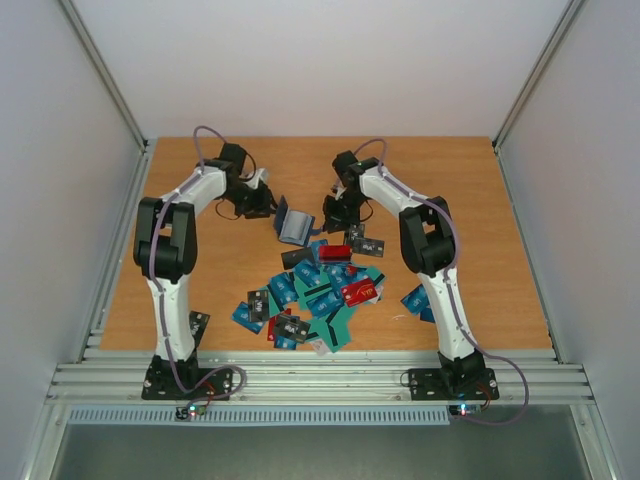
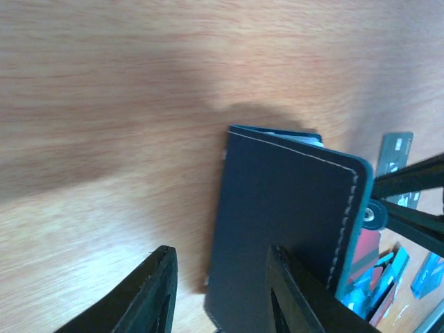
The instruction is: Put the credit cards into the card holder
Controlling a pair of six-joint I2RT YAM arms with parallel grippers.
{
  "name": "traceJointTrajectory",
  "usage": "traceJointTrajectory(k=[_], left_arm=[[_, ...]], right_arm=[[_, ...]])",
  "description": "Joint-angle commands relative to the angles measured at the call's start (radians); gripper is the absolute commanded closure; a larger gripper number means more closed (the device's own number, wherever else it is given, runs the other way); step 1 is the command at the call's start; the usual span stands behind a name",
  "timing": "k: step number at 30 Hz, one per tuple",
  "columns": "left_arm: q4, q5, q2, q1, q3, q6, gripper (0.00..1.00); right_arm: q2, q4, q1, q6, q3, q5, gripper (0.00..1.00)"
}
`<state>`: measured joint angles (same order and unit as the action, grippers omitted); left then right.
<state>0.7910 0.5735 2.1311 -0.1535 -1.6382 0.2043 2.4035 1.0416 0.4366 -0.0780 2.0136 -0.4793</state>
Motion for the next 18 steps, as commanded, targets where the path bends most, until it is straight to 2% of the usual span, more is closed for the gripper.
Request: traceJointTrajectory(k=[1,18], left_arm=[[0.023,0.012,0.001,-0.032,-0.042,0.006,0.62],[0.043,0.145,0.11,-0.11,-0.126,0.025,0.66]], right_arm=[[0.035,0.003,-0.004,-0.004,0.062,-0.046,0.86],[0.071,-0.036,-0.003,-0.04,0.08,-0.1,0.86]])
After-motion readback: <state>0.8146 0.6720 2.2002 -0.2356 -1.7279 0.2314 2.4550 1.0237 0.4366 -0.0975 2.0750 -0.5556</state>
